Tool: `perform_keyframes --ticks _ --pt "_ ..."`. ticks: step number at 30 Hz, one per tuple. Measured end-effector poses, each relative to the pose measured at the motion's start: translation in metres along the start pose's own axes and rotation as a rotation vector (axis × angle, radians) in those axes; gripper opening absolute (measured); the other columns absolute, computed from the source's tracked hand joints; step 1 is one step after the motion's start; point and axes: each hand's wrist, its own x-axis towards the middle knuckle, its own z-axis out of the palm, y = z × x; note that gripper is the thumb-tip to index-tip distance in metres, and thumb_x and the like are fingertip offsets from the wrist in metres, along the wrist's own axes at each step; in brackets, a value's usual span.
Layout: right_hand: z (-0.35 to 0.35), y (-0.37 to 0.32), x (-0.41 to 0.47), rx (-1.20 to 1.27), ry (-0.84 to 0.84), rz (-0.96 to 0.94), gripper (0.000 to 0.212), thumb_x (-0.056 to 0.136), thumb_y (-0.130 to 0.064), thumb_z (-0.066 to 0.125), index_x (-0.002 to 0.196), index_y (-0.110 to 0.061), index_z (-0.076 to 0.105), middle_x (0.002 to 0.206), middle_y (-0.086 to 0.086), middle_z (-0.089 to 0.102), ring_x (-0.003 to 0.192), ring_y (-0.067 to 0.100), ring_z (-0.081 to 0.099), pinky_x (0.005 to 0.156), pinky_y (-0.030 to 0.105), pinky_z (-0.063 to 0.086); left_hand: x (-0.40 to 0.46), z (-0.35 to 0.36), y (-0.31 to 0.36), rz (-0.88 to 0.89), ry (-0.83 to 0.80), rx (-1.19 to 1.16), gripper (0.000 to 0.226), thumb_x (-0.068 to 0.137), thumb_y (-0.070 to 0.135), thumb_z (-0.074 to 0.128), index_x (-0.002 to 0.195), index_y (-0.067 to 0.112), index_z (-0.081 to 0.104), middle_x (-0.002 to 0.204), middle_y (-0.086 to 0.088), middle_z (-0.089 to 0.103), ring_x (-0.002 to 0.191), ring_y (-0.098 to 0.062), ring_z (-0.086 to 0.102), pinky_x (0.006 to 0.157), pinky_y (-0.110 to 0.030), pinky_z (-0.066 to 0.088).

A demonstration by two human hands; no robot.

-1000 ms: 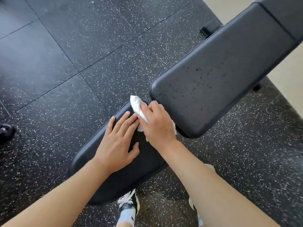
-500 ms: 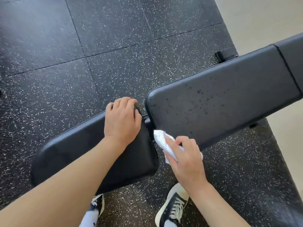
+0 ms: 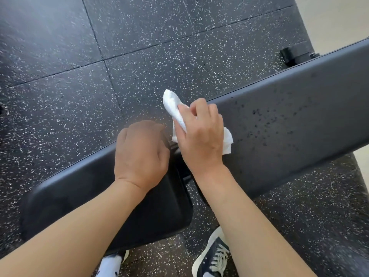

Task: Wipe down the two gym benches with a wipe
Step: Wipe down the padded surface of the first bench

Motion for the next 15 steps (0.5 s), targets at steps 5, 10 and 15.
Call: perform_keyframes --ticks 5,10,15 --pt "-0.039 0.052 -0.109 0.037 -0.053 -0.071 0.033 0.099 -0.015 0.065 0.131 -0.014 0.070 0.097 0.004 0.058 0.076 0.024 0.043 0.064 0.043 0.041 -0.001 0.000 -0.001 0.003 0.000 0.006 0.037 0.092 0.027 0.049 0.124 0.016 0.066 0.124 -0.003 0.063 0.116 -0.032 0.056 0.104 -0.048 0.039" --pt "-0.040 0.069 -0.113 0.067 -0.013 -0.051 0.030 0.103 -0.022 0.064 0.131 -0.015 0.071 0.096 0.000 0.052 0.076 0.021 0.039 0.062 0.042 0.039 0.001 0.002 -0.002 0.009 -0.006 0.004 0.037 0.092 0.025 0.049 0.124 0.016 0.066 0.123 -0.003 0.063 0.115 -0.031 0.056 0.105 -0.046 0.038" --pt "-0.010 0.048 -0.020 0.060 0.088 0.101 0.024 0.101 -0.025 0.065 0.121 -0.016 0.075 0.092 0.007 0.056 0.077 0.026 0.044 0.065 0.043 0.041 0.002 0.000 0.000 0.010 -0.016 0.000 0.037 0.093 0.026 0.049 0.125 0.016 0.066 0.125 -0.002 0.062 0.116 -0.030 0.055 0.106 -0.044 0.036"
